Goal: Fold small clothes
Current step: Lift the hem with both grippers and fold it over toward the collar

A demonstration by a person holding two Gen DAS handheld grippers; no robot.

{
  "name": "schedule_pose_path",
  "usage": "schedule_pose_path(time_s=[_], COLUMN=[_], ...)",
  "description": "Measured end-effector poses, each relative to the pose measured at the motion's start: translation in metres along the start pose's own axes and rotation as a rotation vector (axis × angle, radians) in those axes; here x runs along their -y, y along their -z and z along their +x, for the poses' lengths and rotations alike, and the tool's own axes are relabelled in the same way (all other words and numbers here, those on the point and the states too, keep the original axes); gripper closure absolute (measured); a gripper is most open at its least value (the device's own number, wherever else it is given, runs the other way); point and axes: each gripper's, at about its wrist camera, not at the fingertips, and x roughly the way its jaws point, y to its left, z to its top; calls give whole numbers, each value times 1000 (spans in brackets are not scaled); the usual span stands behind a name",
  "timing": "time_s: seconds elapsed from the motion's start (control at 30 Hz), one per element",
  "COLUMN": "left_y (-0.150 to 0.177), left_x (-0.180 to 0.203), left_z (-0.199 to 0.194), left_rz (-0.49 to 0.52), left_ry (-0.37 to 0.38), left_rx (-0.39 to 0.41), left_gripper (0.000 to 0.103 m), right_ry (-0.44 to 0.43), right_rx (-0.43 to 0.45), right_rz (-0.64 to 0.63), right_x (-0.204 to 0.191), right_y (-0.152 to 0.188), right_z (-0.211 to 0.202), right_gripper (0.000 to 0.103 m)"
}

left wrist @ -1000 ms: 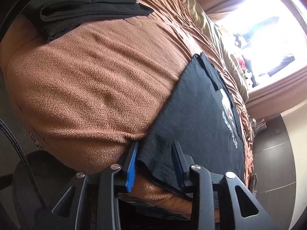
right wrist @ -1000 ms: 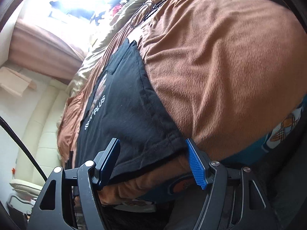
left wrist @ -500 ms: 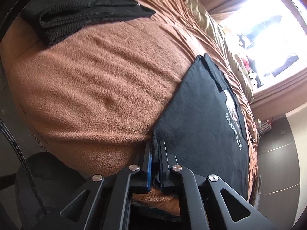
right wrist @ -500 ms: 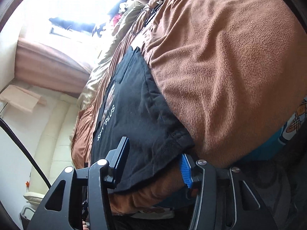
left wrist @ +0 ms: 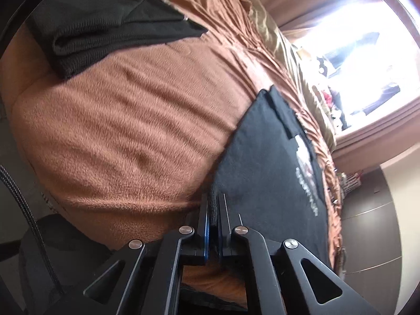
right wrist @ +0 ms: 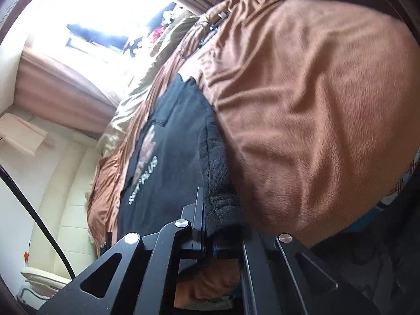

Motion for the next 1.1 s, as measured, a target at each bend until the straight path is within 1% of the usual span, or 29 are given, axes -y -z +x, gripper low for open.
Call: schedule_pose_path(time_s=[0.1, 0.27, 0.4, 0.53, 0.73, 0.9, 1.1], left_y=[-4, -8, -5, 6, 27, 41, 58], left_x=[10, 22, 26, 25, 16, 6, -1], left_z=[-15, -46, -71, -98, -137, -161, -186], left_rz=[17, 23, 25, 32, 56, 53, 62], left_ry=[38, 97, 132, 161, 202, 233, 250], left_rx=[22, 66, 90, 116, 141, 154, 173], left_gripper=[99, 100, 100, 100, 100, 100, 100], right_ry=[-33, -77, -112, -145, -164, -178, -195], right_rx=[23, 47, 60, 74, 88, 92, 91], right_rz=[-24, -52, -83, -100, -127, -136, -141], right_x=[-15, -28, -20, -15, -2, 5, 15], right_y=[0, 6, 12, 21, 37, 47, 60], right_z=[-12, -36, -62, -86, -121, -140, -158], right_gripper=[103, 103, 103, 103, 103, 103, 103])
